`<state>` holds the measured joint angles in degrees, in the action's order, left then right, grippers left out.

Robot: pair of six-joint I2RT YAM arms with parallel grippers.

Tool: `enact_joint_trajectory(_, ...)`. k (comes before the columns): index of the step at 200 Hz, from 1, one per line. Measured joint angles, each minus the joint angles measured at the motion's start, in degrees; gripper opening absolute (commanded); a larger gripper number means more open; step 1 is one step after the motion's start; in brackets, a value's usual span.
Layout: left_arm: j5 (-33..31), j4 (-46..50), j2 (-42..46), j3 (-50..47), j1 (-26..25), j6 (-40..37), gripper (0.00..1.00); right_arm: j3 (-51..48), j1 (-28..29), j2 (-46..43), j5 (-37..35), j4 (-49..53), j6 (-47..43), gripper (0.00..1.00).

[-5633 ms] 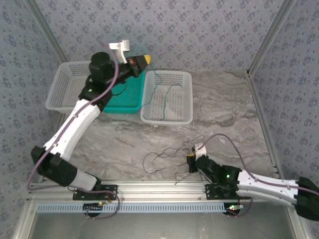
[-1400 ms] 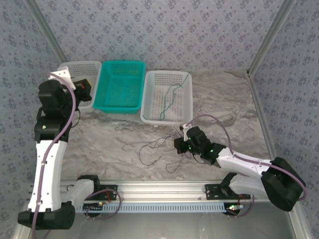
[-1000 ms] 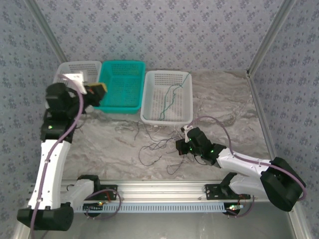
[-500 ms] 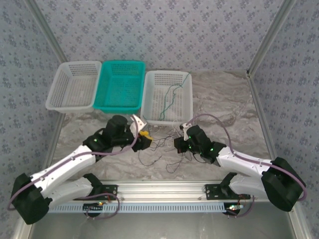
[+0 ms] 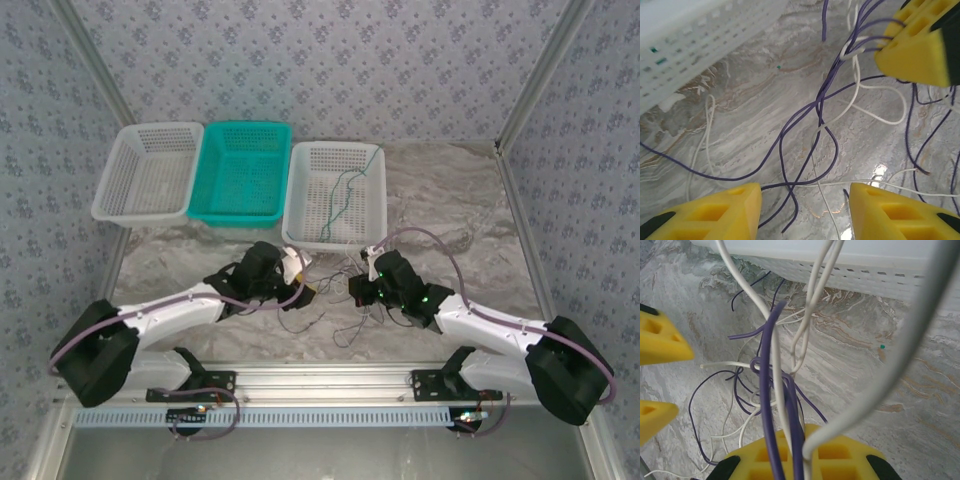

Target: Untangle the cables

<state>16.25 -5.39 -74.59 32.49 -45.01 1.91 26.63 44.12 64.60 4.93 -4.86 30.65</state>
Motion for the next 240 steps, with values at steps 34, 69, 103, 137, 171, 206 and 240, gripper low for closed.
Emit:
enact_joint_trajectory(34,4.2,-3.0,-7.3,0.6,-0.1,-0.4,0.55,0.0,0.2,-0.8,0.0,0.0,0.4,0.05)
enact_joint_trajectory(69,5.3,-5.1,-10.5,1.4,-0.5,-1.0,0.47,0.0,0.2,-2.2,-0.1,0.0,1.3,0.06)
enact_joint_trajectory(103,3.5,-5.2,-12.9,3.0,-0.6,-2.2,0.39,0.0,0.2,-2.7,-0.2,0.1,1.5,0.06)
enact_joint_trajectory(137,2.3,-5.4,-13.4,3.1,-1.1,-3.0,0.19,0.0,0.2,-2.7,-0.2,0.4,1.5,0.06)
enact_joint_trajectory(171,1.7,-6.0,-13.1,3.1,-1.1,-2.8,0.0,0.0,0.2,-2.7,-0.2,0.4,1.7,0.06)
enact_joint_trajectory(206,0.8,-6.0,-8.6,2.3,-1.1,-2.5,0.0,0.0,0.2,-2.7,-0.9,0.5,2.1,0.06)
enact_joint_trajectory(240,-1.3,-5.5,-1.0,-0.3,-1.1,-2.3,0.0,-0.3,-0.5,-2.7,-5.1,4.2,5.0,0.1)
